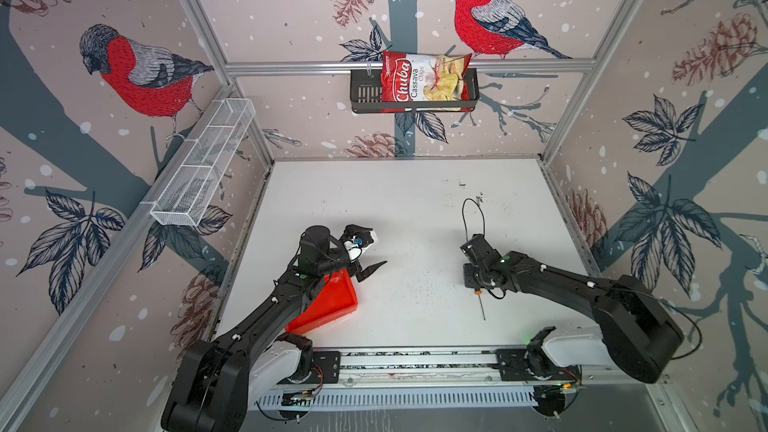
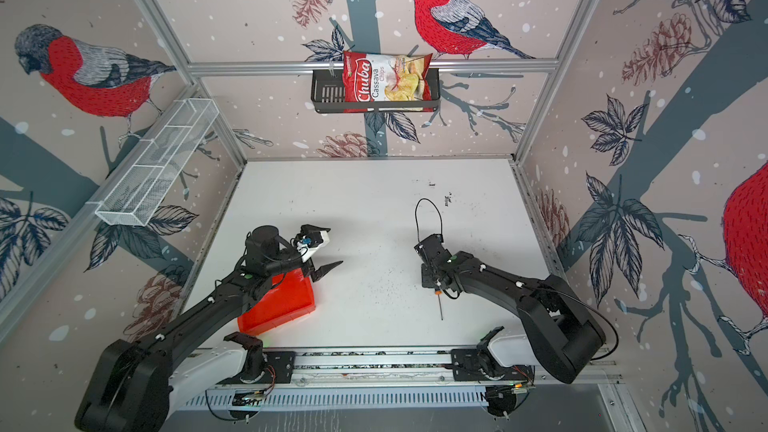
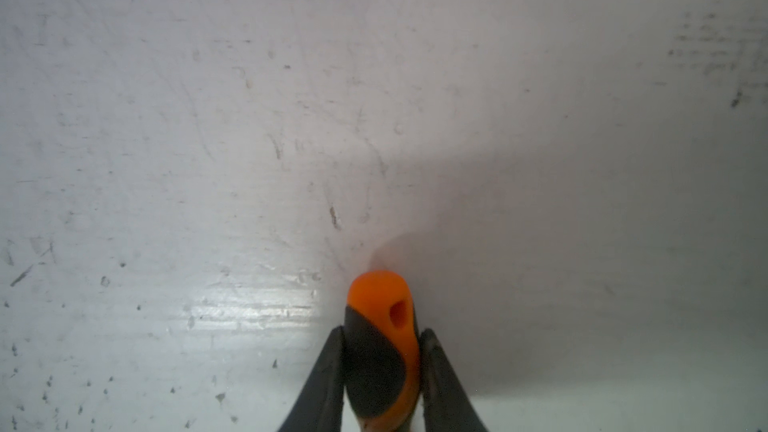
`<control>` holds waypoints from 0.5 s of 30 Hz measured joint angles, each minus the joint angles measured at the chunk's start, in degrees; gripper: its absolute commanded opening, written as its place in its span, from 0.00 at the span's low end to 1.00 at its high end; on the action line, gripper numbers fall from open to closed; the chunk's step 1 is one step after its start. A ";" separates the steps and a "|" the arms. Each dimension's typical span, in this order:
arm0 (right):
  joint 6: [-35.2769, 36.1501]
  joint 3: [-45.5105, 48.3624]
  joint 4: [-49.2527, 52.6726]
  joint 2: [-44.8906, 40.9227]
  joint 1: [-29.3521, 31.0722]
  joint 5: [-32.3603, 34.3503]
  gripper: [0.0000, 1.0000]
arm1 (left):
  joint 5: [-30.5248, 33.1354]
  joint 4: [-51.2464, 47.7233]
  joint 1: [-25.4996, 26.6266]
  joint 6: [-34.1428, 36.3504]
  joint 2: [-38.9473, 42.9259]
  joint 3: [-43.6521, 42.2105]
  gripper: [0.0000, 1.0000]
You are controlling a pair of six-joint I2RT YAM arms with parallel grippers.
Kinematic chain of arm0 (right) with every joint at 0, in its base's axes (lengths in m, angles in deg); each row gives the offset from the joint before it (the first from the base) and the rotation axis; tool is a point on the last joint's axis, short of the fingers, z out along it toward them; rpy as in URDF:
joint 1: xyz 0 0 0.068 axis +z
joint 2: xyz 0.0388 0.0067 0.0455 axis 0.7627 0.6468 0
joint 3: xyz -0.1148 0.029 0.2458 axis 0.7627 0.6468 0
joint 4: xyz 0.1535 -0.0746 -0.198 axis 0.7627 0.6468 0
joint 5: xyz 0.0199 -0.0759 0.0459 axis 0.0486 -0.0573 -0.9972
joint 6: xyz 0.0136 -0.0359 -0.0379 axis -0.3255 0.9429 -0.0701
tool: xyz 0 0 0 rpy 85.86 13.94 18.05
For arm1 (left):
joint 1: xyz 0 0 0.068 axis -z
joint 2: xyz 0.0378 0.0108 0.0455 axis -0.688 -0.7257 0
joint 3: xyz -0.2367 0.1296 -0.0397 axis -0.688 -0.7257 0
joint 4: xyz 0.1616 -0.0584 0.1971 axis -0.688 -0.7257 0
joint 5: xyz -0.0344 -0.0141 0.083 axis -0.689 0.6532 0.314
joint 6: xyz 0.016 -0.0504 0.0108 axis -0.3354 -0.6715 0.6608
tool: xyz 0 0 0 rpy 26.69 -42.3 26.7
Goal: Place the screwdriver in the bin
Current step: 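Close the right gripper on the orange screwdriver handle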
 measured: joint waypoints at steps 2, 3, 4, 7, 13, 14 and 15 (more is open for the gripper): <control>0.00 0.22 -0.48 -0.04 -0.13 0.22 0.20 | 0.00 0.00 0.00 0.00 -0.09 0.00 0.99; 0.02 0.26 -0.66 -0.11 -0.24 0.37 0.19 | -0.02 0.00 0.00 0.00 -0.28 0.02 0.99; 0.02 0.26 -0.79 -0.15 -0.37 0.72 0.18 | -0.02 0.00 0.00 0.00 -0.55 0.04 0.99; -0.02 0.26 -0.94 -1.07 -0.63 1.62 0.14 | -0.02 0.00 0.00 -0.31 -1.25 0.28 0.99; -0.42 1.86 -4.68 -6.62 -0.96 2.51 0.10 | 0.50 1.05 0.00 -4.42 -1.84 0.66 0.99; -0.68 1.95 -5.25 -7.39 -1.27 2.54 0.09 | 0.79 1.60 0.00 -5.66 -2.08 0.79 0.99; -0.74 1.99 -6.34 -7.98 -1.73 2.71 0.08 | 0.96 2.47 0.00 -7.10 -2.38 0.94 0.99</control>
